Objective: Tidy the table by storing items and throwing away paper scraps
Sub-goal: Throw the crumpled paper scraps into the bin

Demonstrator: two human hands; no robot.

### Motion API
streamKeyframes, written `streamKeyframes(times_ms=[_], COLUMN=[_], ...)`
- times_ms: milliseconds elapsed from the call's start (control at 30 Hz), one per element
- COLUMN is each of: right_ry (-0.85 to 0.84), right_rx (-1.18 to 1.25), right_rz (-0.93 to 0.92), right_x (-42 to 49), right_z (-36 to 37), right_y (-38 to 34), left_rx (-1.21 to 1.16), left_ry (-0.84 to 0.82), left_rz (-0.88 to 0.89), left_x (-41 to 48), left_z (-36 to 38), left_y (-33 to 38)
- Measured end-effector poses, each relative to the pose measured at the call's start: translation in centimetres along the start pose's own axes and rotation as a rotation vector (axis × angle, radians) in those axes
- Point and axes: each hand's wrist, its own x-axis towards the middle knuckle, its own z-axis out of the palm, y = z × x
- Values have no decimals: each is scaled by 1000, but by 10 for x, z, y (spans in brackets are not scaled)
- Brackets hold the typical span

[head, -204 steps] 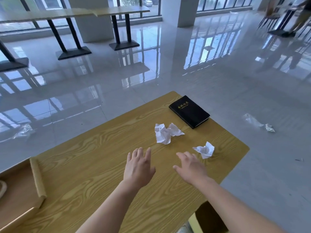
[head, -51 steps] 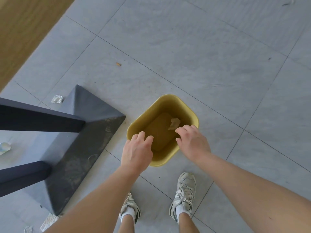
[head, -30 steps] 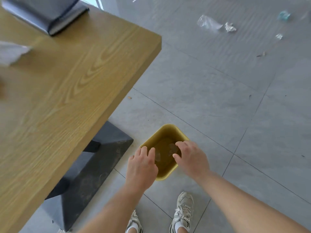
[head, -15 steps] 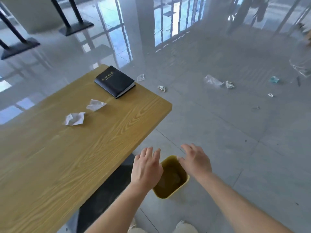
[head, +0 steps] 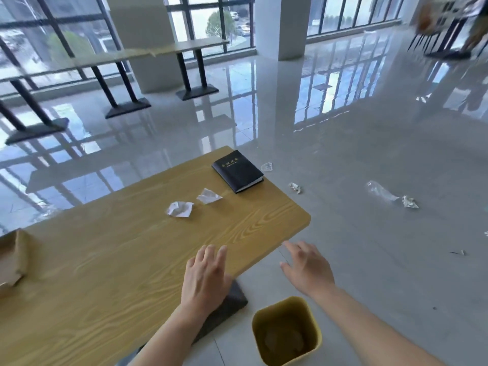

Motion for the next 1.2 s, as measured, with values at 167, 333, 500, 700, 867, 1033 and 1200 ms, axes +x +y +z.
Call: streamKeyframes(times_ms=[167, 333, 500, 700, 867, 1033, 1200], right_ry=[-38, -85, -96, -95, -123, -167, -198], right_rx=[12, 55, 68, 57, 39, 16, -21], right_rz=[-66, -47, -11, 28, 23, -10, -76], right_x=[34, 76, 116, 156, 188, 235, 287], right_z=[11, 31, 51, 69, 78, 86, 98], right_y=[-47, -100, -149, -190, -202, -198, -194], left_rx=[27, 6, -23, -43, -76, -96, -105], left_ry=[38, 51, 60, 43, -7, -46, -91], left_rz=[-86, -113, -110, -69, -73, -114, -172], left_x=[18, 46, 76, 108, 132, 158, 190], left_z=[-16, -27, -36, -31, -21, -6, 13], left_y=[-48, -102, -161, -209, -223, -229, -230])
